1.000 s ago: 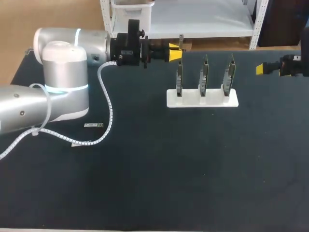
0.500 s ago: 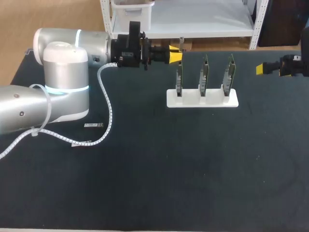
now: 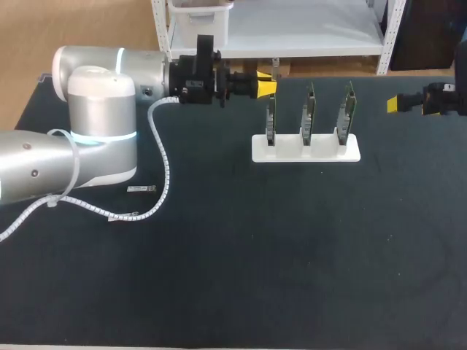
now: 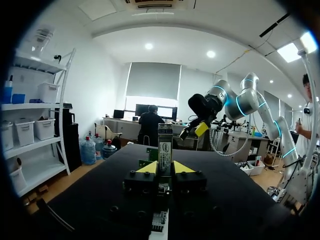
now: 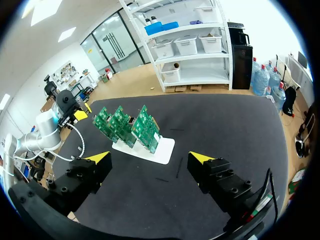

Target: Pick up the optical module with the left hand, and insert it into the network port with the right hand.

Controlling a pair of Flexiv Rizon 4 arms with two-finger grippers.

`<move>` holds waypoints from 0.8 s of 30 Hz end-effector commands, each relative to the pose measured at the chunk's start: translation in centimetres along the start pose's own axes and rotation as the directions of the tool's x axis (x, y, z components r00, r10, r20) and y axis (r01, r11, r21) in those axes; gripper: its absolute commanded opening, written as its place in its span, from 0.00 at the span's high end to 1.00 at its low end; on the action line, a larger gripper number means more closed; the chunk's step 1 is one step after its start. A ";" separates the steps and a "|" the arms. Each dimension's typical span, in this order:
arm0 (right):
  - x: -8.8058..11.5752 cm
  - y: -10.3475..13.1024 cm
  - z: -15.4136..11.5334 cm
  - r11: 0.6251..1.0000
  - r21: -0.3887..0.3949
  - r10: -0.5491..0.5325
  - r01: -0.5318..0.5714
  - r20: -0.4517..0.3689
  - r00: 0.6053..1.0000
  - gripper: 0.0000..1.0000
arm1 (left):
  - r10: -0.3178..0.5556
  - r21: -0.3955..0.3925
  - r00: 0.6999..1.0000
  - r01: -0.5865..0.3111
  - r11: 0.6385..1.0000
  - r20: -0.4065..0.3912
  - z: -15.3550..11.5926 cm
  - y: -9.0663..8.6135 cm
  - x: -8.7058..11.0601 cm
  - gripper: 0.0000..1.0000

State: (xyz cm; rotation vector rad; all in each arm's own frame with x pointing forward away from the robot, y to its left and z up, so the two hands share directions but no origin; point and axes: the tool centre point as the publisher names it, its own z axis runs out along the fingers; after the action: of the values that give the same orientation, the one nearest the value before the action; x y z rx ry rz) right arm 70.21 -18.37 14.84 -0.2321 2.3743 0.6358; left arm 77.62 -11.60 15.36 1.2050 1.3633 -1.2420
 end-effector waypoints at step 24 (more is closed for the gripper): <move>-9.2 6.8 5.7 0.416 -0.693 -0.746 0.589 0.111 0.657 0.00 | 0.001 -0.006 1.000 -0.001 1.000 0.001 0.0 -0.2 0.0 1.00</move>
State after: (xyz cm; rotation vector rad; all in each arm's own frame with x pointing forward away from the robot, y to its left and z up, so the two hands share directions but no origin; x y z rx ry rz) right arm 75.76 -11.53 20.65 -0.8807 2.1326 0.5083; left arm 77.59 -11.62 15.38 1.2044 1.3643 -1.2411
